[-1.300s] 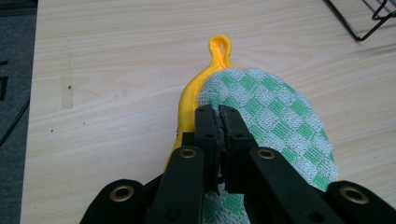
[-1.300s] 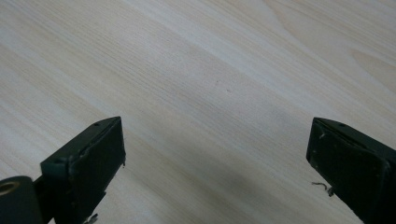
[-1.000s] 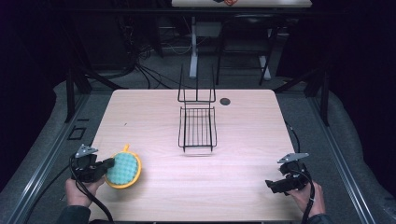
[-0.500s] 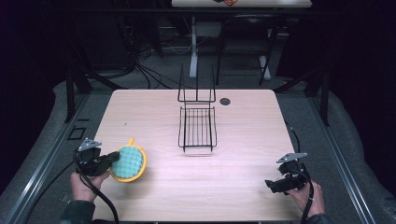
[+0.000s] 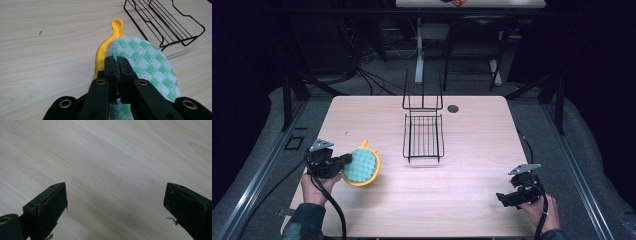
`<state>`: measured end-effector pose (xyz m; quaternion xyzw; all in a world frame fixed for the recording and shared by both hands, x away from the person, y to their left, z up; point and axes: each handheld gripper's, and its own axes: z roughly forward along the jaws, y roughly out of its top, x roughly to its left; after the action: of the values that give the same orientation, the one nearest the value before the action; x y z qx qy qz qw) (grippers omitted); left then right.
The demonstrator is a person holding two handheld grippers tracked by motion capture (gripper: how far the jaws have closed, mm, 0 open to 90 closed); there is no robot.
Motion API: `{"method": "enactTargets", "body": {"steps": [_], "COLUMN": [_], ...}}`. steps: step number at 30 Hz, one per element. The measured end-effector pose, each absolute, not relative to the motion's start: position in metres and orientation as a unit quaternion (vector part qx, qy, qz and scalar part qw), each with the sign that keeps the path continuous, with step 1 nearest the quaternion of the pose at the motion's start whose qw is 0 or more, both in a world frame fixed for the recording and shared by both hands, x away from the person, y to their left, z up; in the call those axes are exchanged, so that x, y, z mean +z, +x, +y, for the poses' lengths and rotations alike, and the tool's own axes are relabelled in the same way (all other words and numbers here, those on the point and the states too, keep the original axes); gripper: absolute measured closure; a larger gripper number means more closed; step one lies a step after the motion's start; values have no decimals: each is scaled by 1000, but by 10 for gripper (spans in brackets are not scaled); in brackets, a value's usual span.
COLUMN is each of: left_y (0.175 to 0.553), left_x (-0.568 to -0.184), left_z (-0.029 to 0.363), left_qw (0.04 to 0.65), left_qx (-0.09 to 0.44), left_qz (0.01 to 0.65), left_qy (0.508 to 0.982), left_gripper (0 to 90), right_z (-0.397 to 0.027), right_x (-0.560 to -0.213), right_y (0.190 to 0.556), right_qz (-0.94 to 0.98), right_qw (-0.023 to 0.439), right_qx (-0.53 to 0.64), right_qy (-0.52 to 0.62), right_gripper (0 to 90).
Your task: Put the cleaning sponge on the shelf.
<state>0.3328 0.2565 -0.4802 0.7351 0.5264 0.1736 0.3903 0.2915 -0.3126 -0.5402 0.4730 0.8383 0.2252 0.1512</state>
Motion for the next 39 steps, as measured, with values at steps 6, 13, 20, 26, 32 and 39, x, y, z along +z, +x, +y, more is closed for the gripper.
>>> {"method": "enactTargets", "body": {"steps": [6,13,20,26,32,39], "left_y": [336,339,345,349,357,364], "left_x": [-479,-476,-473,-472,-468,-461], "left_z": [253,251,250,245,239,230], "left_qw": [391,395,396,397,399,400], "left_qx": [173,175,175,171,170,172], "left_qz": [524,521,520,516,518,509], "left_qy": [737,736,736,739,738,742], "left_gripper": [873,873,873,873,873,873], "right_z": [-315,-313,-312,-311,-311,-311], "right_x": [-539,-539,-540,-539,-540,-541], "right_y": [291,292,292,291,291,291], "right_qz": [839,841,842,841,841,842], "right_qw": [158,150,151,151,150,150], "right_qx": [223,221,221,222,221,220], "right_qy": [470,471,469,469,471,469], "right_gripper": [47,52,54,55,56,58]}}
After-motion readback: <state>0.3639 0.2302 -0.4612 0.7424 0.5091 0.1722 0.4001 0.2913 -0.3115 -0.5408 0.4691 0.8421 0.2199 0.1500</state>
